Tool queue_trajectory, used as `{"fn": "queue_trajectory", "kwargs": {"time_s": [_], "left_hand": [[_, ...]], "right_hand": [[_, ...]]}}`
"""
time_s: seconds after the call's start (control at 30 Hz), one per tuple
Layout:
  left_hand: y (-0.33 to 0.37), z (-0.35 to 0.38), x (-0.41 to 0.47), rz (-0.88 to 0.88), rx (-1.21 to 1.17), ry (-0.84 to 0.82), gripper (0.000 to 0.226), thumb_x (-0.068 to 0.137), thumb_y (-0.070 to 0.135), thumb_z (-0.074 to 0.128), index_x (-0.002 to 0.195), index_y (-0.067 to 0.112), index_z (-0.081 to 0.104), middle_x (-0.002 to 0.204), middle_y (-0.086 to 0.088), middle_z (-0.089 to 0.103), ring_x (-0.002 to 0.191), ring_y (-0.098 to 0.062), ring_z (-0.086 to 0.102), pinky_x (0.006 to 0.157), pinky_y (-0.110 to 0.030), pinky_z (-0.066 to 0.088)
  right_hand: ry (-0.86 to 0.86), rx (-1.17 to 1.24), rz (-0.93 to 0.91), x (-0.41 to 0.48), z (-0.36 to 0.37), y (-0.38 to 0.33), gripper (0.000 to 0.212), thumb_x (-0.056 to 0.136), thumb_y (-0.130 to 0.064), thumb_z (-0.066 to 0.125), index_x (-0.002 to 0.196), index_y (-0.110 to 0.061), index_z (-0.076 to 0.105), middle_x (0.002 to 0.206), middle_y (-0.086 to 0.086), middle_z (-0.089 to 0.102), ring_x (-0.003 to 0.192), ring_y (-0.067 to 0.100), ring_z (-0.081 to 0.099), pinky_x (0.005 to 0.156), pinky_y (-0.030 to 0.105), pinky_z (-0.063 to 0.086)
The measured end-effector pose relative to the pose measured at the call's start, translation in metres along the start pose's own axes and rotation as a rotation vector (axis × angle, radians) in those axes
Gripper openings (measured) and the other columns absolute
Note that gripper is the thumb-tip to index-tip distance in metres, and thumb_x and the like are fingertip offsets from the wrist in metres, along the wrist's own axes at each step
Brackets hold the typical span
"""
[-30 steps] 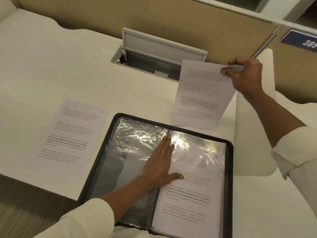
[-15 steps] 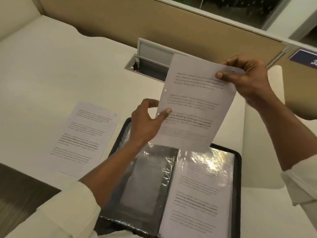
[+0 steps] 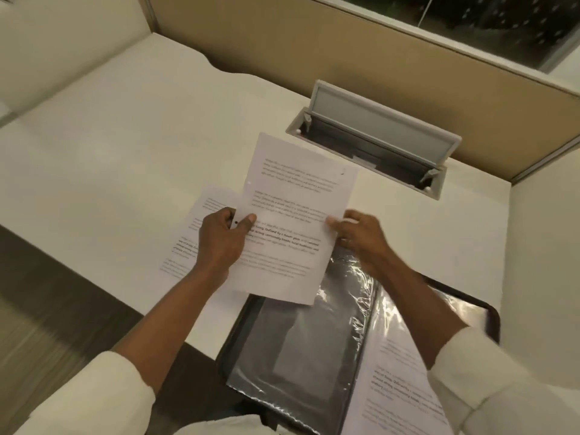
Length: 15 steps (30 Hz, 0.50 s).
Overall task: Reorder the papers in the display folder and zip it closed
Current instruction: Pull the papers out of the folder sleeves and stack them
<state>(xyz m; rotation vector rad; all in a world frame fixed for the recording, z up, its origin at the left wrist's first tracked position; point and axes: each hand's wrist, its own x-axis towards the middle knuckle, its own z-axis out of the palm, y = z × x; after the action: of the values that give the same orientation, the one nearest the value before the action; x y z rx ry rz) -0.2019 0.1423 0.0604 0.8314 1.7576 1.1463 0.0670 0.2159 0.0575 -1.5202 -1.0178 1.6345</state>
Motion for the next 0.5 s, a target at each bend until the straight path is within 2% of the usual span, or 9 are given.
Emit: {"fn": "queue_trajectory", "kwargs": {"time_s": [0.07, 0.17, 0.3, 0.4, 0.5], "left_hand": [[-0.007, -0.024, 0.014, -0.003, 0.076, 0.055, 0.015, 0.094, 0.034, 0.082, 0.098, 0.020, 0.079, 0.097, 0.003, 0.080, 0.094, -0.020, 0.076, 0.088, -0.039, 0.064], [-0.021, -0.059, 0.035, -0.017, 0.264, 0.158, 0.017, 0.091, 0.034, 0.085, 0.091, 0.019, 0.076, 0.092, 0.001, 0.079, 0.087, -0.023, 0.076, 0.082, -0.040, 0.064], [-0.039, -0.095, 0.059, -0.048, 0.556, 0.254, 0.025, 0.086, 0.041, 0.086, 0.092, 0.019, 0.075, 0.089, 0.000, 0.076, 0.081, -0.029, 0.073, 0.077, -0.049, 0.065], [-0.052, -0.110, 0.068, -0.072, 0.647, 0.242, 0.025, 0.086, 0.041, 0.086, 0.092, 0.021, 0.074, 0.089, -0.001, 0.076, 0.080, -0.030, 0.073, 0.076, -0.050, 0.065], [-0.061, -0.114, 0.071, -0.089, 0.736, 0.197, 0.025, 0.087, 0.040, 0.086, 0.094, 0.020, 0.073, 0.094, -0.004, 0.077, 0.083, -0.031, 0.072, 0.077, -0.047, 0.063]], "right_hand": [[-0.043, -0.063, 0.047, -0.008, 0.036, 0.021, 0.026, 0.089, -0.001, 0.079, 0.114, 0.000, 0.071, 0.103, 0.012, 0.080, 0.092, 0.031, 0.078, 0.070, 0.037, 0.065], [-0.063, -0.083, 0.089, -0.015, 0.089, 0.046, 0.025, 0.090, 0.000, 0.079, 0.113, -0.004, 0.072, 0.104, 0.005, 0.080, 0.092, 0.022, 0.079, 0.074, 0.036, 0.066], [-0.043, -0.051, 0.155, -0.016, 0.141, 0.070, 0.031, 0.086, -0.001, 0.083, 0.111, -0.002, 0.065, 0.105, 0.012, 0.079, 0.086, 0.022, 0.080, 0.071, 0.041, 0.067], [0.019, -0.121, 0.130, -0.015, 0.167, 0.087, 0.038, 0.082, -0.004, 0.088, 0.106, -0.007, 0.059, 0.103, 0.012, 0.074, 0.079, 0.024, 0.079, 0.065, 0.046, 0.067], [0.091, -0.290, 0.088, -0.011, 0.178, 0.107, 0.048, 0.079, -0.015, 0.091, 0.108, -0.017, 0.053, 0.102, 0.003, 0.068, 0.073, 0.022, 0.077, 0.059, 0.043, 0.065]]}}
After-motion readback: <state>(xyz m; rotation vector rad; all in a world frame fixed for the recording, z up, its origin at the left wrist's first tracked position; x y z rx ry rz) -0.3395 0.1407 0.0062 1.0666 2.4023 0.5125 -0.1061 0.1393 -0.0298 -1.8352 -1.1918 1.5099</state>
